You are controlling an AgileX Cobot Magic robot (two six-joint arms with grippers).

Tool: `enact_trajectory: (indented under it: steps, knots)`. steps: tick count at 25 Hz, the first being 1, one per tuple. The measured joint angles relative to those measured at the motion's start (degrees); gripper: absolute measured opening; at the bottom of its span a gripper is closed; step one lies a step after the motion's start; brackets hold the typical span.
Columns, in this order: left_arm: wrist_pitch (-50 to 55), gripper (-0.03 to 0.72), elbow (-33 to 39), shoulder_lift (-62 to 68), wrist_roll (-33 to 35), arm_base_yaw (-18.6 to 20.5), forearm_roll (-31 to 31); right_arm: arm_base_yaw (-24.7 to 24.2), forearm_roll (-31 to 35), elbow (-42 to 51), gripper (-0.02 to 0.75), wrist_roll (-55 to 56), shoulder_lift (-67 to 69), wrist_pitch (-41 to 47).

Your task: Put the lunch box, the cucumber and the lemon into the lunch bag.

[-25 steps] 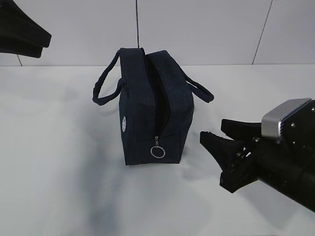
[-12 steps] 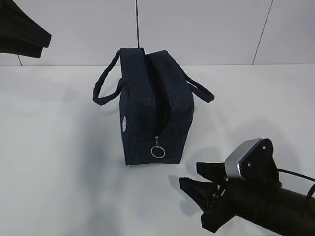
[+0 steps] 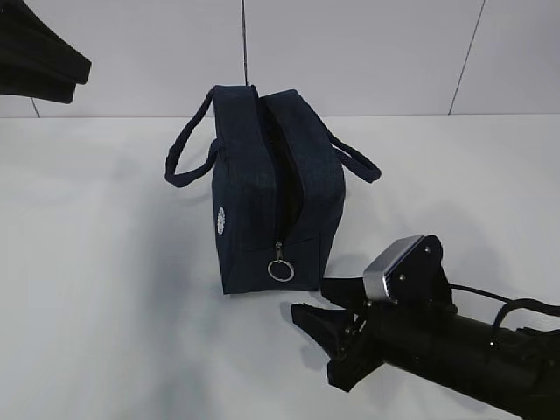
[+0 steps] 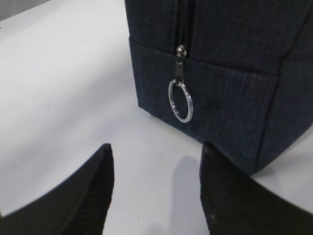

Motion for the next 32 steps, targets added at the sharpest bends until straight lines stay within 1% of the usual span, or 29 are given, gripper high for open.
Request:
enact_trajectory:
  steps: [7,17,24,29,32]
  knots:
    - [0.0,0.228,0.0,0.0,0.0,0.0,0.0,0.0,-0.3,-3.9,0.421,0.4,1.9,0.0]
    - [0.0,0.228,0.0,0.0,0.0,0.0,0.0,0.0,-0.3,-5.8,0.421,3.7,2.4,0.2]
    - [0.0,0.228,0.0,0.0,0.0,0.0,0.0,0.0,-2.2,-9.8,0.421,5.0,2.6,4.0]
    - [0.0,0.228,0.0,0.0,0.0,0.0,0.0,0.0,-2.6,-10.9,0.421,5.1,2.9,8.4]
    - [0.0,0.228,0.0,0.0,0.0,0.0,0.0,0.0,-2.8,-11.0,0.421,5.1,4.1,8.6]
